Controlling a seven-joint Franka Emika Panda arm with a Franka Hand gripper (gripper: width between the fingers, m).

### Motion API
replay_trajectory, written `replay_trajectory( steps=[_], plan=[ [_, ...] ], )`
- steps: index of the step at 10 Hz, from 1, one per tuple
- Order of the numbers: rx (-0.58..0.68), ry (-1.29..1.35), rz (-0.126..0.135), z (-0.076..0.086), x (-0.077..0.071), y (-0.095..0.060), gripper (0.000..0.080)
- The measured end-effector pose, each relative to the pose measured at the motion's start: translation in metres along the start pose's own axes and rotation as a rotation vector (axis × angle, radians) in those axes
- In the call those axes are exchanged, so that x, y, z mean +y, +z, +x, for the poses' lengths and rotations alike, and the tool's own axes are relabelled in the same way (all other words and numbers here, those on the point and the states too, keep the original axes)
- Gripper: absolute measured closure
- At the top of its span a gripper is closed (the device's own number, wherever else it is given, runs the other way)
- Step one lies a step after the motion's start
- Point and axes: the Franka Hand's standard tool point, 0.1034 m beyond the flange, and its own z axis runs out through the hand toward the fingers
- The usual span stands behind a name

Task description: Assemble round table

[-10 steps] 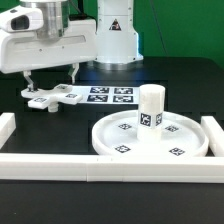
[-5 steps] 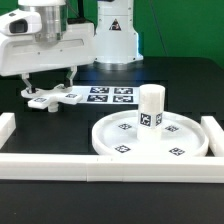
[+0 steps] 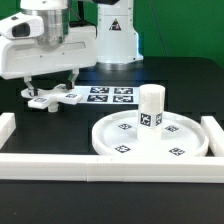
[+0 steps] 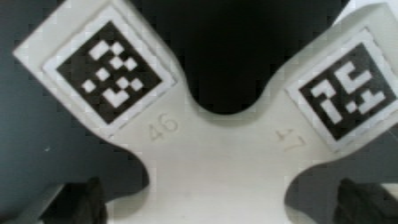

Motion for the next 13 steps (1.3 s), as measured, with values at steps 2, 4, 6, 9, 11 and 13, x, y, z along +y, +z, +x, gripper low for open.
replay_trajectory(
  steps=[2,4,6,9,11,13],
  plan=[
    [-0.006,0.0,0.004,-0.002,-0.001,0.004,0.0151],
    [-0.007,-0.001,0.005,-0.002,-0.002,0.005,0.0151],
    [-0.01,-0.002,0.008,-0.002,-0.002,0.007,0.0151],
    [-0.017,-0.001,0.011,-0.006,0.001,0.012,0.0151],
    [-0.018,-0.001,0.012,-0.006,0.0,0.012,0.0151],
    [-0.02,-0.001,0.014,-0.007,0.0,0.013,0.0278]
  ],
)
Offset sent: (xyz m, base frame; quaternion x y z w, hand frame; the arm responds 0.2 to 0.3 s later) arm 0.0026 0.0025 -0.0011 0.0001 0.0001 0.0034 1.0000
